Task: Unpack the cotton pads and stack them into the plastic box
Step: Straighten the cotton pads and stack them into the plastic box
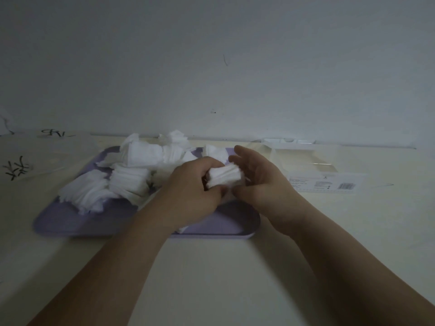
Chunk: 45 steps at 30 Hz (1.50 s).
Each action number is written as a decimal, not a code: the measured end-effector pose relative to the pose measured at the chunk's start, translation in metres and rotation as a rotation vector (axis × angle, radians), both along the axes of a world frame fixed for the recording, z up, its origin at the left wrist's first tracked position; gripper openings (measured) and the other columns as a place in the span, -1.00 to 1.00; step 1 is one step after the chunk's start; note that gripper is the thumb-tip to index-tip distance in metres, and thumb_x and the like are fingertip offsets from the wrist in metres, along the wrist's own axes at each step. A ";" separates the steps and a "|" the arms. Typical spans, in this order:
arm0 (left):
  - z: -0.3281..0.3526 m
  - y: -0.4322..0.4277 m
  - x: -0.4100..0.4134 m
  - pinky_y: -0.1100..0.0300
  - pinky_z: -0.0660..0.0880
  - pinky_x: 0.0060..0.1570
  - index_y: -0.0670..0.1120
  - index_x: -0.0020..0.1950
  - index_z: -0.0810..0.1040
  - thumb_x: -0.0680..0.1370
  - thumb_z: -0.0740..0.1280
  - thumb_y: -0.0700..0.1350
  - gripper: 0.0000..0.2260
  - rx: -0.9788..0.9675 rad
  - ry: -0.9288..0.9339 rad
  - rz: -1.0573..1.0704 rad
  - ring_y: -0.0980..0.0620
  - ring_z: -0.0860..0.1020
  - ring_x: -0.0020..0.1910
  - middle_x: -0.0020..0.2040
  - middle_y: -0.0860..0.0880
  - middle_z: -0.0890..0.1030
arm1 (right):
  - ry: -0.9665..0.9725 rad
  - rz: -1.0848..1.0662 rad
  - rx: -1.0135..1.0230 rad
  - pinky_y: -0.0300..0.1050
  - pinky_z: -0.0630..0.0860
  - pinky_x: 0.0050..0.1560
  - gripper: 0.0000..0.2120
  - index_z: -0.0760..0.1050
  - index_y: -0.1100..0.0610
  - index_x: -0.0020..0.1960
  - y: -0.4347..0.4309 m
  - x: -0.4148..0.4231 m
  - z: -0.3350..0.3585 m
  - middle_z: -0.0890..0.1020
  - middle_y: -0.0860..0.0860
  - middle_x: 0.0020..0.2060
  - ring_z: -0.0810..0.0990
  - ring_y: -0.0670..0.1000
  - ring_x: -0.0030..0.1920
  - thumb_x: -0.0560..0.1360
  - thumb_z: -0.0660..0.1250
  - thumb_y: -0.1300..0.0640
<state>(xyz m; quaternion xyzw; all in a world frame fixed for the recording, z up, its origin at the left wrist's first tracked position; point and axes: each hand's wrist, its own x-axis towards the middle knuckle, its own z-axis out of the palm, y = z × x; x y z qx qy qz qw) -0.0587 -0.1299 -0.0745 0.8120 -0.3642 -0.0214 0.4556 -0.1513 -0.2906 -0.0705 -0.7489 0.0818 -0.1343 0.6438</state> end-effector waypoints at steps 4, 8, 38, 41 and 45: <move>0.005 0.004 0.001 0.08 0.63 0.18 0.14 0.37 0.55 0.55 0.49 -0.07 -0.60 -0.052 0.087 0.027 0.20 0.66 0.08 0.14 0.15 0.68 | -0.025 -0.017 0.058 0.15 0.63 0.29 -0.58 0.55 0.14 0.36 -0.004 0.000 0.002 0.72 0.21 0.14 0.70 0.25 0.18 0.55 0.40 0.42; 0.006 0.004 -0.009 0.19 0.38 0.41 0.03 0.55 0.40 0.38 0.45 0.25 -0.22 0.069 -0.289 0.039 0.11 0.42 0.42 0.46 0.10 0.48 | -0.024 -0.072 0.084 0.12 0.70 0.16 -0.64 0.62 0.09 0.24 -0.004 0.001 0.002 0.70 0.23 0.10 0.73 0.24 0.10 0.52 0.40 0.39; 0.034 -0.055 -0.023 0.21 0.41 0.33 0.07 0.46 0.48 0.56 0.45 0.02 -0.53 0.176 -0.282 -0.070 0.07 0.52 0.34 0.34 0.11 0.58 | -0.152 -0.693 -0.441 -0.10 0.39 -0.31 -0.83 0.53 0.10 -0.16 -0.049 -0.020 0.045 0.59 -0.04 -0.32 0.54 -0.08 -0.31 0.50 0.36 0.01; 0.038 -0.086 -0.027 0.15 0.27 0.53 0.11 0.59 0.36 0.59 0.40 0.00 -0.45 0.262 -0.306 -0.136 0.06 0.34 0.56 0.60 0.09 0.33 | -0.041 -0.752 -0.547 -0.09 0.37 -0.31 -0.76 0.54 0.09 -0.18 -0.075 -0.020 0.037 0.59 -0.02 -0.29 0.56 0.00 -0.26 0.54 0.34 -0.06; 0.025 -0.115 -0.033 0.27 0.33 0.22 0.02 0.52 0.44 0.65 0.28 -0.08 -0.58 0.435 -0.344 -0.230 -0.09 0.45 0.41 0.47 -0.03 0.42 | 0.175 -0.767 -0.687 -0.09 0.36 -0.27 -0.66 0.58 0.09 -0.12 -0.098 -0.017 0.021 0.61 0.02 -0.19 0.59 0.11 -0.15 0.58 0.26 -0.16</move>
